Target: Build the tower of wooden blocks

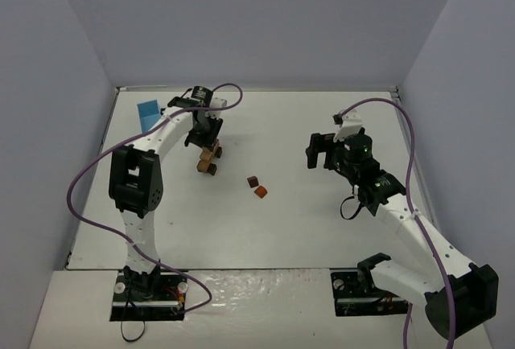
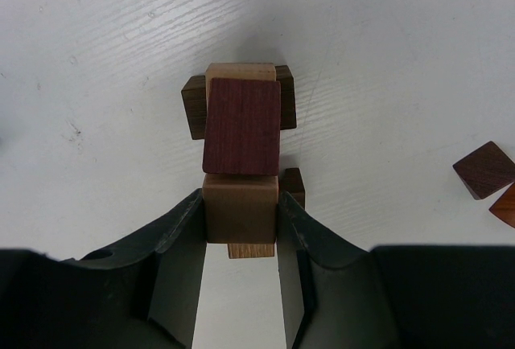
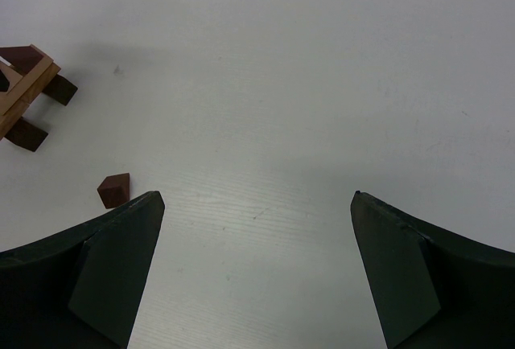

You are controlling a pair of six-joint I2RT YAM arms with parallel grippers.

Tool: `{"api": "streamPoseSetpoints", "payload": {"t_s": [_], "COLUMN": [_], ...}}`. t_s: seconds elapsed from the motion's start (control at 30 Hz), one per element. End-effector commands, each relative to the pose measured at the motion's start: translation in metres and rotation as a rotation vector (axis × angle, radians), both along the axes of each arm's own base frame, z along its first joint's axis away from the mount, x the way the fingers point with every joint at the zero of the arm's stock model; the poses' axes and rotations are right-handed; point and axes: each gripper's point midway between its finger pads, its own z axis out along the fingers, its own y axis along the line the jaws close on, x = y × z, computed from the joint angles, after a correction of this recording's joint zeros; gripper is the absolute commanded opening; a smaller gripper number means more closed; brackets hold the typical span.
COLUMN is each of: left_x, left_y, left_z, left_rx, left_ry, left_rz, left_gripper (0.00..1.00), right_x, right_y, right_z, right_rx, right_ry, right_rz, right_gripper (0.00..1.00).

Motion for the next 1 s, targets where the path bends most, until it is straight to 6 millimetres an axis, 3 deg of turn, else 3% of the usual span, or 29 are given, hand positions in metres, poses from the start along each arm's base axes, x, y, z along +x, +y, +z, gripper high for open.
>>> {"api": "streamPoseSetpoints", "payload": {"t_s": [0.0, 0.33, 0.53, 0.8, 0.9, 0.97], "left_x": [0.012, 0.011, 0.012, 0.014, 0.011, 0.006], "left_y": [-0.002, -0.001, -0.001, 0.003, 0.008, 0.012], "left_z": [0.029, 0.027, 0.035, 0.083, 0.106, 0.121], "left_rx": [-0.024, -0.021, -0.026, -0.053, -0.071, -0.082], "left_ry": [-0.071, -0.061, -0.081, -0.188, -0.237, -0.269], "left_rz": [0.002, 0.001, 0.007, 0.088, 0.154, 0.194], "left_gripper": [0.35, 0.40, 0.46, 0.62, 0.66, 0.67], "right_x": [0.010, 0.010, 0.009, 0.012, 0.013, 0.012], "right_y": [-0.003, -0.003, -0.002, 0.007, 0.017, 0.034], "right_z": [0.031, 0.031, 0.030, 0.026, 0.026, 0.019], "right_rx": [0.029, 0.030, 0.031, 0.028, 0.014, -0.015], "right_ry": [-0.107, -0.107, -0.103, -0.085, -0.084, -0.067], "right_rz": [-0.027, -0.025, -0.018, 0.013, 0.034, 0.065], "right_gripper": [1.00, 1.00, 1.00, 1.00, 1.00, 1.00]}}
